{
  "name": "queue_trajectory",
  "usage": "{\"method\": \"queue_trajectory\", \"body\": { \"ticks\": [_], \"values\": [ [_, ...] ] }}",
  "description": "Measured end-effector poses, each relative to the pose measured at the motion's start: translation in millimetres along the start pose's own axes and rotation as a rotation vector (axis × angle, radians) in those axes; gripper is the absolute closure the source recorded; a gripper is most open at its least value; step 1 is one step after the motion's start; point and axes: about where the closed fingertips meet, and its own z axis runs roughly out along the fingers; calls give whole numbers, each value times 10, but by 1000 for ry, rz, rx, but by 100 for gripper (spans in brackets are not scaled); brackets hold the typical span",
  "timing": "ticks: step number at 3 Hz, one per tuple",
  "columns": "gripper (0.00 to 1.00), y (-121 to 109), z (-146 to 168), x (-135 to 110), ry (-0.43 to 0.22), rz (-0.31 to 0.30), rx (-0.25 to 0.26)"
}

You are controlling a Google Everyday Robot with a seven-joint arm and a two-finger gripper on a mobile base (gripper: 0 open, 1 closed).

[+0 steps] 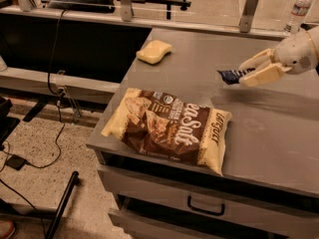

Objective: Move rxbar blueberry near brown chip bag

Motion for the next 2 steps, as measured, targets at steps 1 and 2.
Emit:
{"method": "queue_trajectory", "body": {
  "ticks": [1,2],
  "values": [
    [100,328,8,106,35,29,-24],
    [100,346,14,105,34,26,-27]
  ]
}}
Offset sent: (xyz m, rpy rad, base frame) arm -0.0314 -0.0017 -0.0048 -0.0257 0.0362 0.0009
